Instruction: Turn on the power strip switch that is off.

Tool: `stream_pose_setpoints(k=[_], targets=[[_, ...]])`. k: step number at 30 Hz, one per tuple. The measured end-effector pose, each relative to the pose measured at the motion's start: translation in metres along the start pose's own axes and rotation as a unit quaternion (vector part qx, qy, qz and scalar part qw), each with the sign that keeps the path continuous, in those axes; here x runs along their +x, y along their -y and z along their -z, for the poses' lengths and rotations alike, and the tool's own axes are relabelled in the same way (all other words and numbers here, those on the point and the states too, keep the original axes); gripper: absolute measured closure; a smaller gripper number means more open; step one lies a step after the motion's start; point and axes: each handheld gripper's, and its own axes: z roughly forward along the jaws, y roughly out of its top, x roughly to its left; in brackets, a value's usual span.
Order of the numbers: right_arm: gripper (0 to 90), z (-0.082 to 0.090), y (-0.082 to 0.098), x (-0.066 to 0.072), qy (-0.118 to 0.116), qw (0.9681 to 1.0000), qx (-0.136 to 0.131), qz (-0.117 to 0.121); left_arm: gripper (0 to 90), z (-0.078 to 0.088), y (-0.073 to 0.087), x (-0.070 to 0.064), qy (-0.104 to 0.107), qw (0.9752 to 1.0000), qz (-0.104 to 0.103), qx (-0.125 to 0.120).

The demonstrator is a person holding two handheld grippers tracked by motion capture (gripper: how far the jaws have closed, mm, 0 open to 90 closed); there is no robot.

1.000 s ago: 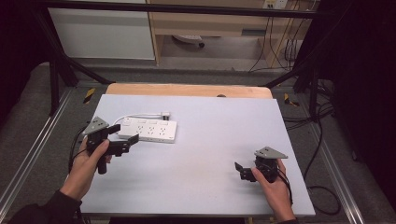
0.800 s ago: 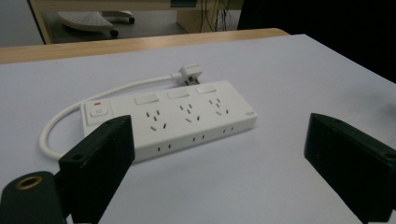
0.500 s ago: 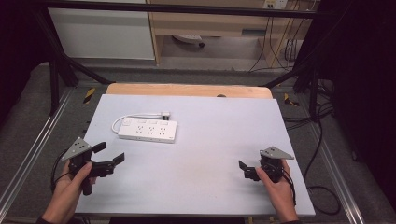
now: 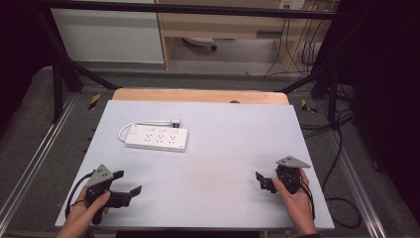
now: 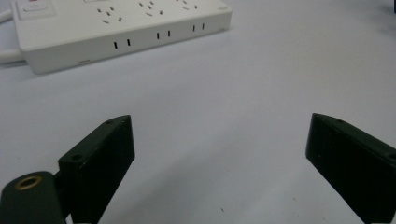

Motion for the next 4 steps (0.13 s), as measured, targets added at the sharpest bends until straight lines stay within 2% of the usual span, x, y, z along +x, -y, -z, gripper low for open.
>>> stream_pose_setpoints(k=[3,4], targets=[[2.3,-0.0057,0.0038,-0.0013,0.015,0.9998,0.016,-0.002,9.8,-0.0045,-0.0013,-0.0007,-0.01,0.9999,0.002,0.003],[2.7,-0.0093,0.0055,-0.0018,0.028,0.9994,0.021,-0.003,9.6,-0.006,-0.002,-0.0009,-0.013,0.9999,0.002,0.003]])
